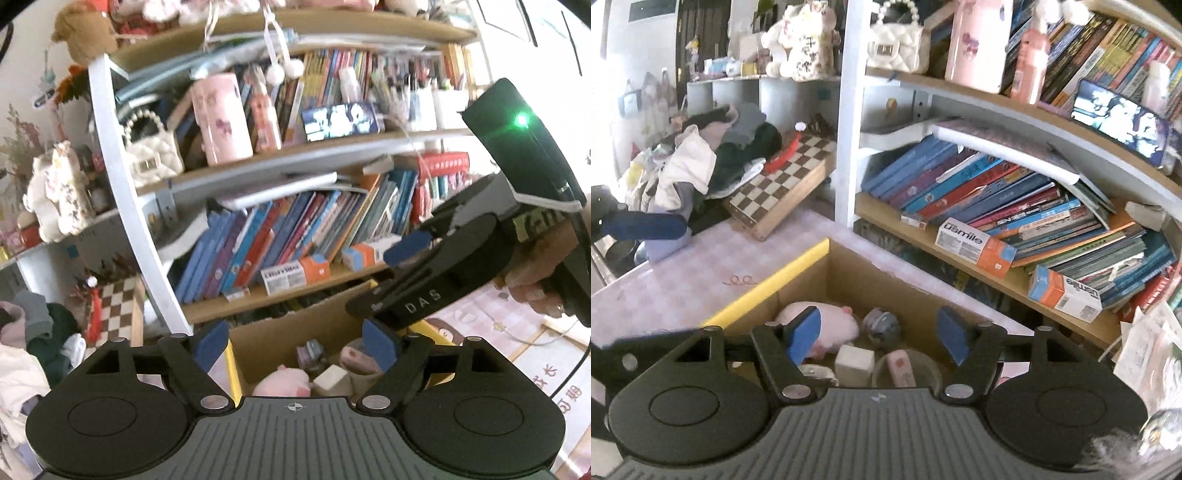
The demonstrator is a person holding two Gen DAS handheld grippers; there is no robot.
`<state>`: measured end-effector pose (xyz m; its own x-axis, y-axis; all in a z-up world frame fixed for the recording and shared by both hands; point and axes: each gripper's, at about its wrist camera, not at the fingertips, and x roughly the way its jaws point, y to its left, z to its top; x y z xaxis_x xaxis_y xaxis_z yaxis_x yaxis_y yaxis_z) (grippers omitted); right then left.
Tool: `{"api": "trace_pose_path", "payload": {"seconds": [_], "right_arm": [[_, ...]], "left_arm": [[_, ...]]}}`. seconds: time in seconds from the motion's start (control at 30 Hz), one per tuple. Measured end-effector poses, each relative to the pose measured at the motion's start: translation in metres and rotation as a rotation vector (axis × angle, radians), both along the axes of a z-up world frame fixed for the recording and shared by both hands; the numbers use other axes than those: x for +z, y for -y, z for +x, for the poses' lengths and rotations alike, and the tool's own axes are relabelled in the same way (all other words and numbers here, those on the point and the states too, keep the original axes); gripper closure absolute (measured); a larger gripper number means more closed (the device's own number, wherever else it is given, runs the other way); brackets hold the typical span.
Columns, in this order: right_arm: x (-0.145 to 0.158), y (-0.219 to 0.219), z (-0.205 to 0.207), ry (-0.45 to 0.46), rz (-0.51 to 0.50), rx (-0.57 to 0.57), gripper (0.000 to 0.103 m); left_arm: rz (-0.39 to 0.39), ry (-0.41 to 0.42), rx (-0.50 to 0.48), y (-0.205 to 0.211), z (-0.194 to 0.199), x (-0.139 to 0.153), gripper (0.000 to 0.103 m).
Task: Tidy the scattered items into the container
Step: 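Withdraw both tools from the box toward the two remaining white adapters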
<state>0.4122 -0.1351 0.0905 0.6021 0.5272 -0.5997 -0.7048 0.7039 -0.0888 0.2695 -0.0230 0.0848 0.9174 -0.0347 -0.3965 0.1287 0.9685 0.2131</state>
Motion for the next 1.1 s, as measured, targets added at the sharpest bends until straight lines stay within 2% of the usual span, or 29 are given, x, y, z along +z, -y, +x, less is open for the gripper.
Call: {"api": "trace_pose_path", "payload": {"seconds": [0.3,0.6,0.77,0.87,1.1], "right_arm": [[0.008,0.006,-0.057,-0.005,0.036,-0.089,0.029],[-0.002,0.001,-0.114,-0.033,0.025,-0.199,0.026],[-0.011,0.000,-0.147,-0.020,0.054,-0.269,0.025],[-0.018,0.000,-0.165,0.006,0.061,-0.309,0.025],[-0.046,0.004,-0.194,-0.001,0.107,-0.412,0.023]], "left_arm": [[-0.017,0.036,-0.031,-0.017,-0.048,0.008,0.015],[-0.055,0.028,-0.021,-0.043,-0.096,-0.001,0.014],[-0.086,0.018,0.004,-0.057,-0.116,-0.009,0.014],[-0.081,0.010,0.022,-0.061,-0.125,-0.015,0.014],[-0.032,-0.019,0.072,-0.062,-0.138,-0.035,0.014]]}}
